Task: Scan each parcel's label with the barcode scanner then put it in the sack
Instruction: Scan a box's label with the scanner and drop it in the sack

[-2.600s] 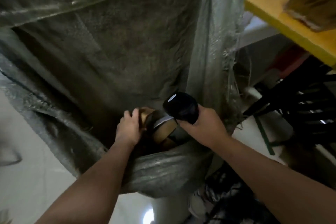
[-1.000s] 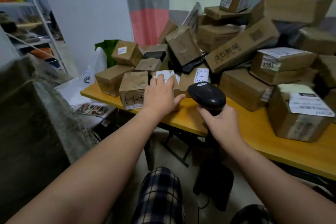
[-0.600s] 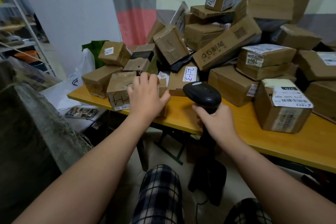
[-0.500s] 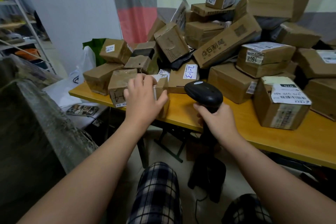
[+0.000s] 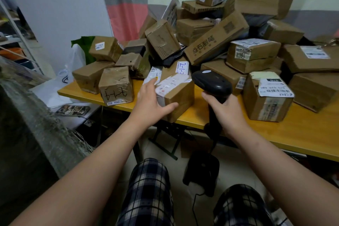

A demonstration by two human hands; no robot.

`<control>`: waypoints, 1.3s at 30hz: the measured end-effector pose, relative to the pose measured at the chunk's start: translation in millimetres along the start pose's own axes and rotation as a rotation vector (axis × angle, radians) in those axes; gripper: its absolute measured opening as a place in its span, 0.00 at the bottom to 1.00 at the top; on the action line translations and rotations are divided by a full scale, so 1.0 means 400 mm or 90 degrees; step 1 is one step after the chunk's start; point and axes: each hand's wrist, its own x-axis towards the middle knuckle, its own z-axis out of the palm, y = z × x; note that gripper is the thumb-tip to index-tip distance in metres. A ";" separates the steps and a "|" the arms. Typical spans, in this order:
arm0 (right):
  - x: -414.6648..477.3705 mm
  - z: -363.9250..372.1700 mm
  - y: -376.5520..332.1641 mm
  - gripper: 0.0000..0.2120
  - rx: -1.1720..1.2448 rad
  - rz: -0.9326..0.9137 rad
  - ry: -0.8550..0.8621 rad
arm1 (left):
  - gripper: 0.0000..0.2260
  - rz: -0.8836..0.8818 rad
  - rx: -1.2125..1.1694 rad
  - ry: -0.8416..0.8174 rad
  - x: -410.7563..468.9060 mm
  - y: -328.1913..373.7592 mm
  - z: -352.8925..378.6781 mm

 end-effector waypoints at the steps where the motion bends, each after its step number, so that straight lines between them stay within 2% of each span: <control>1: 0.005 -0.005 -0.003 0.17 -0.007 0.004 0.000 | 0.46 -0.024 -0.009 -0.001 0.006 0.002 0.000; 3: 0.011 -0.013 -0.009 0.18 -0.014 0.005 -0.002 | 0.47 -0.012 -0.009 0.004 0.012 0.001 -0.001; 5: 0.014 -0.017 -0.012 0.19 -0.014 0.004 0.003 | 0.46 0.079 0.042 0.001 0.012 -0.001 -0.006; 8: 0.010 -0.020 -0.018 0.20 0.001 0.018 0.010 | 0.43 0.238 0.237 -0.017 0.003 -0.011 -0.010; 11: -0.001 -0.022 -0.018 0.19 0.025 0.041 0.009 | 0.42 0.263 0.340 -0.103 -0.002 -0.037 -0.004; 13: -0.007 -0.025 -0.011 0.19 0.032 0.056 0.013 | 0.38 0.232 0.237 -0.157 -0.010 -0.047 0.002; 14: -0.009 -0.027 -0.008 0.19 0.034 0.066 0.014 | 0.34 0.205 0.137 -0.142 -0.017 -0.041 0.003; 16: -0.010 -0.030 -0.008 0.18 0.034 0.083 0.007 | 0.25 0.123 -0.041 -0.048 -0.019 -0.021 0.008; 17: -0.009 -0.031 -0.011 0.17 0.036 0.089 0.005 | 0.23 0.060 -0.092 -0.001 -0.015 -0.009 0.009; 19: -0.002 -0.025 -0.019 0.18 0.053 0.119 0.004 | 0.26 -0.083 -0.123 0.030 0.011 0.006 0.012; 22: 0.006 -0.011 -0.031 0.18 0.102 0.185 0.005 | 0.28 -0.195 -0.207 -0.056 0.042 0.020 0.017; 25: -0.005 -0.004 -0.026 0.16 0.131 0.197 -0.012 | 0.24 -0.181 -0.280 -0.103 0.048 0.034 0.016; 31: -0.044 -0.006 -0.005 0.14 0.150 0.202 -0.022 | 0.32 -0.131 -0.413 -0.142 0.032 0.026 0.006; 34: -0.055 -0.007 -0.009 0.13 0.147 0.182 -0.058 | 0.30 -0.106 -0.438 -0.050 0.023 0.023 -0.012; 36: -0.058 -0.008 -0.014 0.14 0.064 0.092 -0.048 | 0.26 -0.081 -0.415 0.015 0.032 0.026 -0.033; 39: -0.050 -0.011 -0.026 0.21 -0.018 -0.004 0.012 | 0.21 -0.036 -0.356 0.022 0.062 0.031 -0.069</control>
